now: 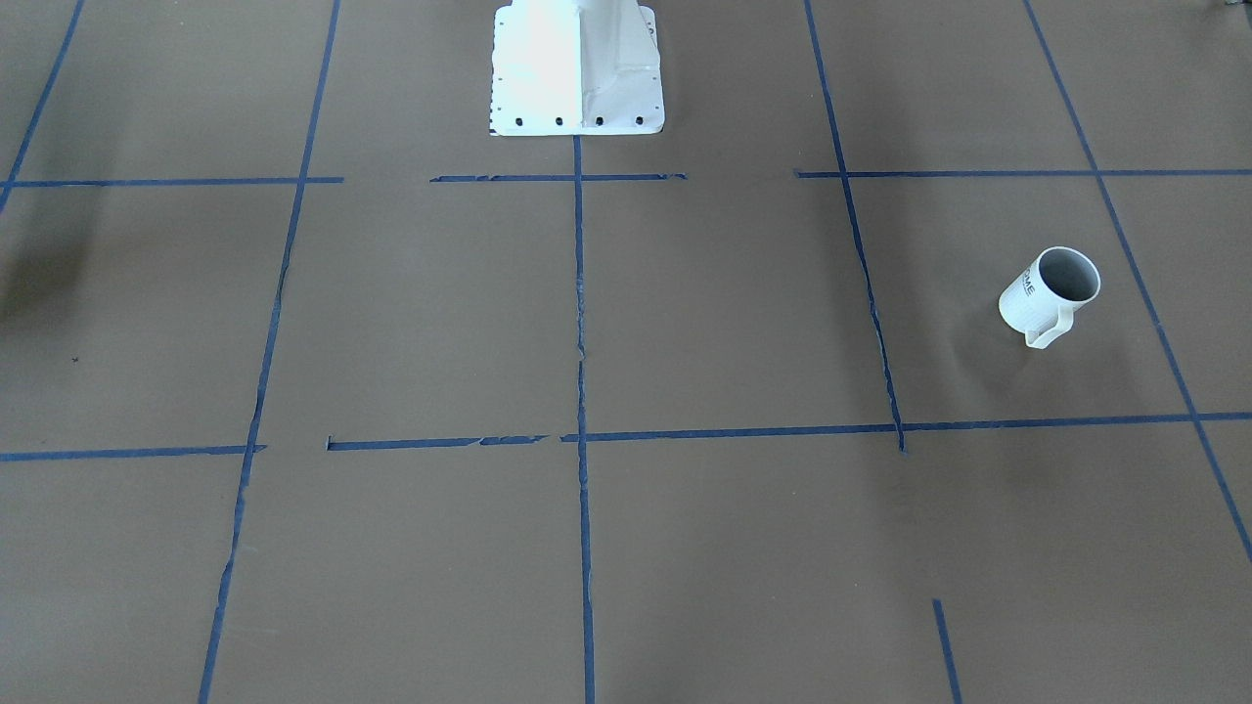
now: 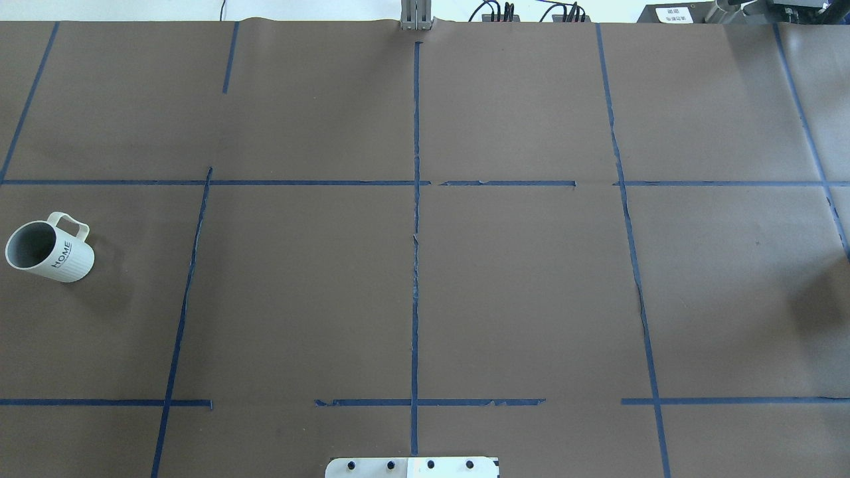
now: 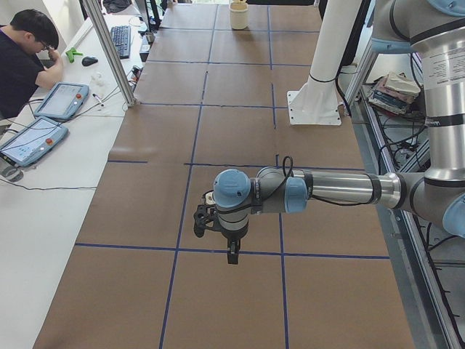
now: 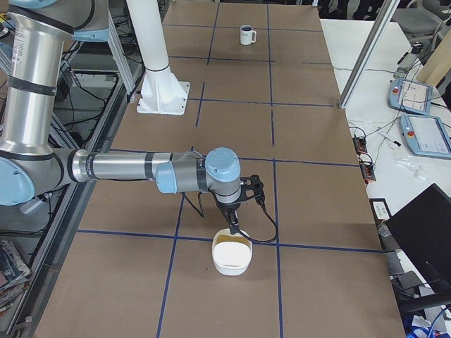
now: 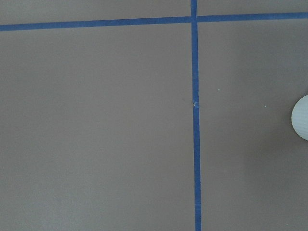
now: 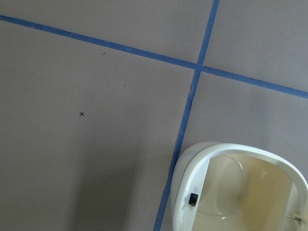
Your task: Left arm hands cup to right arm to dump lemon
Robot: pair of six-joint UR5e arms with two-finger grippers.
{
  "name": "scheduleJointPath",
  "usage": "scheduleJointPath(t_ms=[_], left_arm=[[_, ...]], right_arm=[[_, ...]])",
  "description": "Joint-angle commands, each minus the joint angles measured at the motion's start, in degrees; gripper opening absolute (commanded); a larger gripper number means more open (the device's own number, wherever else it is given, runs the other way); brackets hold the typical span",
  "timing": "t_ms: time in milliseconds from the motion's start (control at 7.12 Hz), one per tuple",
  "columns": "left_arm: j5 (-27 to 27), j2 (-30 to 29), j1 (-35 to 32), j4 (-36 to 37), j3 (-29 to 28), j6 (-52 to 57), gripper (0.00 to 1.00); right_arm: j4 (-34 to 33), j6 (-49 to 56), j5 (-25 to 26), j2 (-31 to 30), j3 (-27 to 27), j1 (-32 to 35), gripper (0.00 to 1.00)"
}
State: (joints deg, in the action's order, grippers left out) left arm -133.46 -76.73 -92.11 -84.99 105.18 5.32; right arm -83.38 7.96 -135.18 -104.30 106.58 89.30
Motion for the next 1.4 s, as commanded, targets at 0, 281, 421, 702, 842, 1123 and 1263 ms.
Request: scheduleJointPath(t_ms=[0,281,421,702,842,1123,1263], left_arm=[[-0.1,-0.2,0.2,-0.2,0.8,0.0,1.0],[0.4,-0.1,0.2,-0.4,1.3,0.0,1.0],[0.7,-0.5,0.7,-0.4,1.3,-0.5,1.0],[0.7,-2.2,0.8,-6.2,1.3,-0.7,1.0],[1.0,-5.9,0.7,-11.8,-0.2,-1.3,1.0],[0.3,-4.1,0.6,-21.1,0.1,-2.3,1.0],[0.2,-3.8,1.1,-25.4,-0.2,-2.5,1.0]], right_arm=[[1.7,-0.4,0.0,0.0,-0.6,0.0,1.0],[2.6,-0.7,0.0,0.1,-0.6,0.0,1.0],[3.0,-0.7,-0.1,0.1,-0.5,0.0,1.0],[3.0,-0.7,-0.1,0.3,-0.2,0.0,1.0],[3.0,-0.7,-0.1,0.4,-0.1,0.0,1.0],[3.0,-0.7,-0.2,0.6,0.0,0.0,1.0],[3.3,-0.7,-0.2,0.6,0.0,0.0,1.0]])
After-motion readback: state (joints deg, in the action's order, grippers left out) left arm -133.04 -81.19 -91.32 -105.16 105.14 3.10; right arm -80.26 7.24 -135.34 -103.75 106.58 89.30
